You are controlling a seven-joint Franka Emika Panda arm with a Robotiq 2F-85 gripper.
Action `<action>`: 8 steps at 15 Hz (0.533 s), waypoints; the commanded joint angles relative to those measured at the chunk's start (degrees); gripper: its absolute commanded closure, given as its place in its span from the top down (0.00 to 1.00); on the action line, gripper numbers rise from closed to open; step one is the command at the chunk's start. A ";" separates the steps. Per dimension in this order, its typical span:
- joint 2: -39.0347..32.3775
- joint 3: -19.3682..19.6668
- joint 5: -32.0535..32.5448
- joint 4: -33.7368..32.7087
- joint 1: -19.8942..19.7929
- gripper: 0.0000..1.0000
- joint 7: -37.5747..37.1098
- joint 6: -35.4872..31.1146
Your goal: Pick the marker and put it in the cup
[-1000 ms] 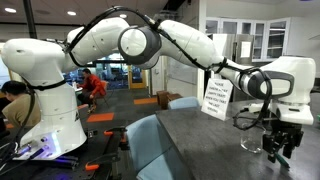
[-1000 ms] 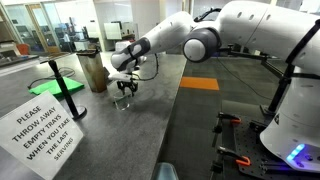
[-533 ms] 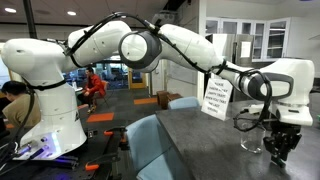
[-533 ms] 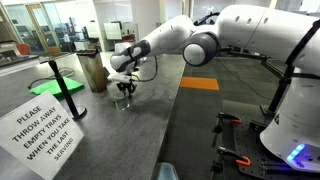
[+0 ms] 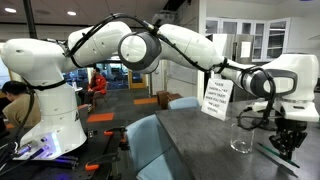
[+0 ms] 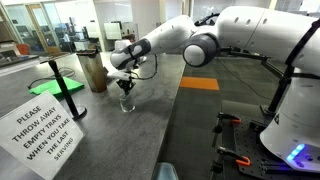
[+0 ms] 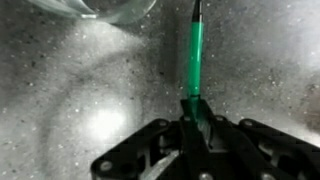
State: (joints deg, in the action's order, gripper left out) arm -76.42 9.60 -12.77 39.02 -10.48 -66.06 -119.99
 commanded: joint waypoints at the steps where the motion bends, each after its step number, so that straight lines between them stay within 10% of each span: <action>1: -0.22 1.02 0.75 -3.00 -0.15 0.03 -0.87 -0.38; 8: 1.87 2.91 4.25 -5.33 0.08 0.03 5.70 -0.93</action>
State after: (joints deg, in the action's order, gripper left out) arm -75.47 11.82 -9.91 33.69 -10.78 -63.45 -120.44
